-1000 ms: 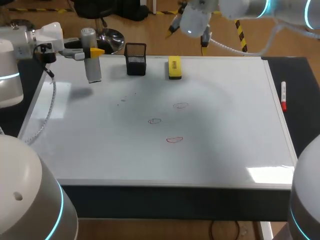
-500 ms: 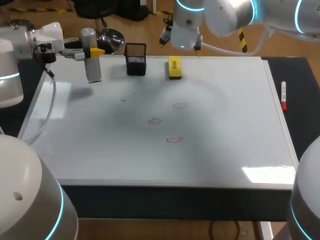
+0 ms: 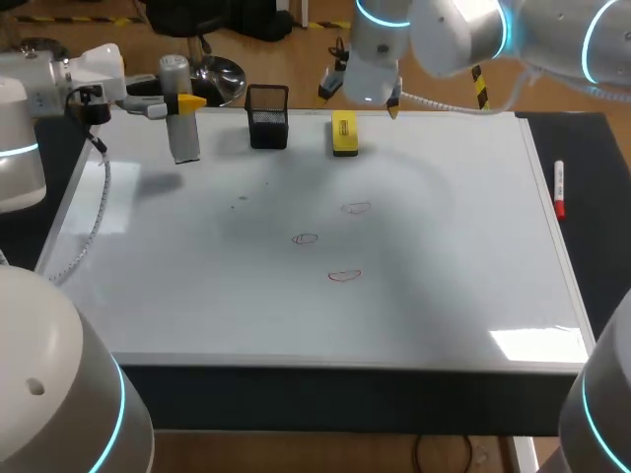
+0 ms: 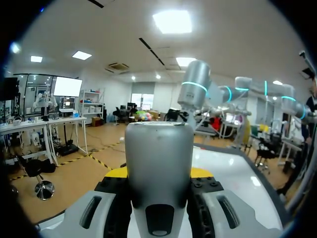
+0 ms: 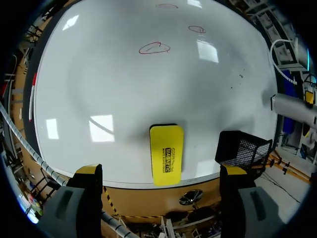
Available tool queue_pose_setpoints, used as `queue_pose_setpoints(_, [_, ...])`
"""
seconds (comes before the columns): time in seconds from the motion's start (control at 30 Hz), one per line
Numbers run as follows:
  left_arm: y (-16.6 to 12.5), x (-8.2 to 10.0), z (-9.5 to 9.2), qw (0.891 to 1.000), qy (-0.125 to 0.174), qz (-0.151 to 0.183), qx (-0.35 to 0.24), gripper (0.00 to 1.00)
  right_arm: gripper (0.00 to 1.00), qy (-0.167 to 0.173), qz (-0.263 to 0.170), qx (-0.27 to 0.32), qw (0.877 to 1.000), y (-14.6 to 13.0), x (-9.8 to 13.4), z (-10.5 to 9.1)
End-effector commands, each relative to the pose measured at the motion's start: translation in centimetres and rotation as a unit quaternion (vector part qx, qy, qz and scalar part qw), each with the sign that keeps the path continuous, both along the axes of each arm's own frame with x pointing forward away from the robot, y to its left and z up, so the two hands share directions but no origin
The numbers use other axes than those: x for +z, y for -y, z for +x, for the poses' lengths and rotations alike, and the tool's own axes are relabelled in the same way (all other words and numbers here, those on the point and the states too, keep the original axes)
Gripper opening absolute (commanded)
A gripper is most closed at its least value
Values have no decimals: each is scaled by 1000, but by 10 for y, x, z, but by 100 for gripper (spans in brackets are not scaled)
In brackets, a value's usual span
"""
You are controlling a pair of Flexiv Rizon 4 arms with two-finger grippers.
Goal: Pick up the inspection probe, press it on each red-marked spot on the whiteboard one by one, put down the probe, pick up the eraser, and wipe off all the red marks.
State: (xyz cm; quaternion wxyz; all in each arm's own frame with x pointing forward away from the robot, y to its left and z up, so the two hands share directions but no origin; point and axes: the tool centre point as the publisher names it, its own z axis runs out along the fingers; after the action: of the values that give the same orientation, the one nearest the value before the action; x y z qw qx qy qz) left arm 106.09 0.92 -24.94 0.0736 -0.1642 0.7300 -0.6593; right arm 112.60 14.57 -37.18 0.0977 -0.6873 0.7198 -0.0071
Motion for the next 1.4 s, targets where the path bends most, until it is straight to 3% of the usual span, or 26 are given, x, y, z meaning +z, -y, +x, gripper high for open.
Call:
queue_pose_setpoints(0.03, [0,2,-1,1000,0,1,1,0,100,-6,-2,4,1000,-3,-3,8])
queue_pose_setpoints(0.67, [0,2,-1,1000,0,1,1,0,100,-35,-9,22,999,-11,-37,4])
queue_pose_setpoints(1.4, [0,2,-1,1000,0,1,1,0,100,-42,-37,53,997,-11,-56,9])
